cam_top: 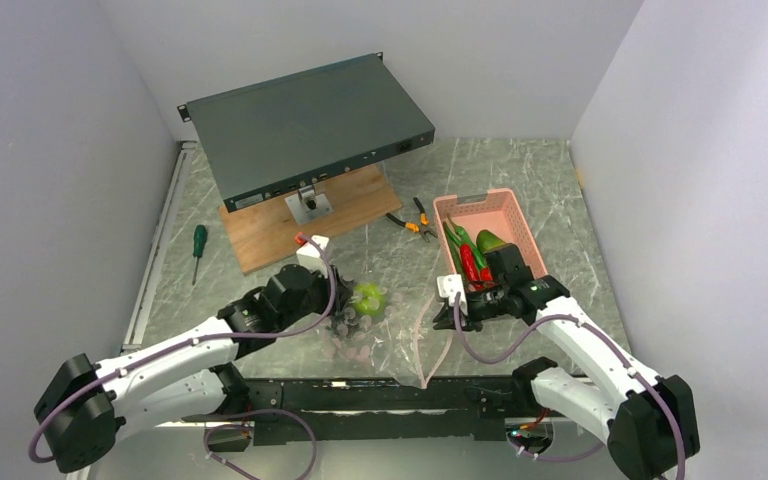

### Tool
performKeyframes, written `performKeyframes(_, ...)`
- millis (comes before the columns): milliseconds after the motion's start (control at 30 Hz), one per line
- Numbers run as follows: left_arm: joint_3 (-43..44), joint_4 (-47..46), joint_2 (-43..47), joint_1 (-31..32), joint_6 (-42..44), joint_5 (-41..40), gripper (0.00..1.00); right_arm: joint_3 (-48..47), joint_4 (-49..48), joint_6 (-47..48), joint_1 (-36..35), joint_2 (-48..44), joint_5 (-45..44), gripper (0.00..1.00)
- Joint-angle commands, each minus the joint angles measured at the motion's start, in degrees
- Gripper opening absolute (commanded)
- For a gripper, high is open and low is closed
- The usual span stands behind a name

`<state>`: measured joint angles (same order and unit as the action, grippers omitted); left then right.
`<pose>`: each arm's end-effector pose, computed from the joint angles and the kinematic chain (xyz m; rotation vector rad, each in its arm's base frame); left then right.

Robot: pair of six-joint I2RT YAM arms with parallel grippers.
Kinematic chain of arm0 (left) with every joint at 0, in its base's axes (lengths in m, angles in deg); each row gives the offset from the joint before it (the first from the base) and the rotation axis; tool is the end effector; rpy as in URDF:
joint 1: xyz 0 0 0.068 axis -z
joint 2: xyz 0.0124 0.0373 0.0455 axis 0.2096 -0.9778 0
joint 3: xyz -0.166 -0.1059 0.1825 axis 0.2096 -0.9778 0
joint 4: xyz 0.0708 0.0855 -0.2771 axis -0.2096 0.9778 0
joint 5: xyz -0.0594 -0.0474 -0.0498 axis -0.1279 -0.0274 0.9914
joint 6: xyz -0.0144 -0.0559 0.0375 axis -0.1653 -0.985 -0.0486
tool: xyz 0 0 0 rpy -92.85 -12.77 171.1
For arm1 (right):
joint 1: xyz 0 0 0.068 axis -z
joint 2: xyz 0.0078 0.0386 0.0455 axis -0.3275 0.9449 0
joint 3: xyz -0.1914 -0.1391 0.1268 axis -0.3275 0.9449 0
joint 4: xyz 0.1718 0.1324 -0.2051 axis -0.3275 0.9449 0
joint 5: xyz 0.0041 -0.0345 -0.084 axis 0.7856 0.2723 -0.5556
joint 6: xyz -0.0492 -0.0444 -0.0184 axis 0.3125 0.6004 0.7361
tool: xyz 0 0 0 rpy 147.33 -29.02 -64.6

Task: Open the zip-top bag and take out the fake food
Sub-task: Pick up the fake fruit from the zipper food storage bag.

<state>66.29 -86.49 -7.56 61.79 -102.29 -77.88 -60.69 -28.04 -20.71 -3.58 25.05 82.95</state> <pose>0.1737 -0.1904 0.1903 0.2163 2.1056 -0.7082 0.1742 0.1224 0.1858 -1.6723 1.4806 0.9209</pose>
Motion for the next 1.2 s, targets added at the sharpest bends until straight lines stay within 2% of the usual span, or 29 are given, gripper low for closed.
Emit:
performKeyframes(0,3.2,-6.1,-3.7,-0.6,2.8,3.6,0.32,1.2,-7.1,-2.2,-2.3,-0.1,-4.0,0.17)
performKeyframes(100,3.0,-9.0,-6.1,-1.4,2.4,5.2,0.29,1.8,-10.1,-3.8,-3.9,0.0,-5.8,0.17)
performKeyframes(367,2.4,-13.3,-10.8,-2.4,0.7,6.7,0.29,2.9,-12.1,-3.0,-7.3,1.2,-8.5,0.18)
performKeyframes(833,0.4,-16.2,-12.5,-2.6,-1.4,7.7,0.3,4.1,-12.0,-0.2,-9.1,1.7,-10.1,0.24)
performKeyframes(933,1.1,-15.2,-13.5,-2.6,-1.4,7.1,0.35,4.2,-12.3,-0.3,-9.4,1.9,-10.4,0.23)
performKeyframes(1067,1.7,-14.6,-14.7,-2.7,-1.5,6.6,0.48,4.3,-12.5,-0.4,-9.8,2.3,-10.8,0.24)
performKeyframes(1167,2.2,-13.8,-15.0,-2.8,-1.2,6.2,0.52,4.4,-12.8,-0.4,-10.2,2.7,-11.1,0.24)
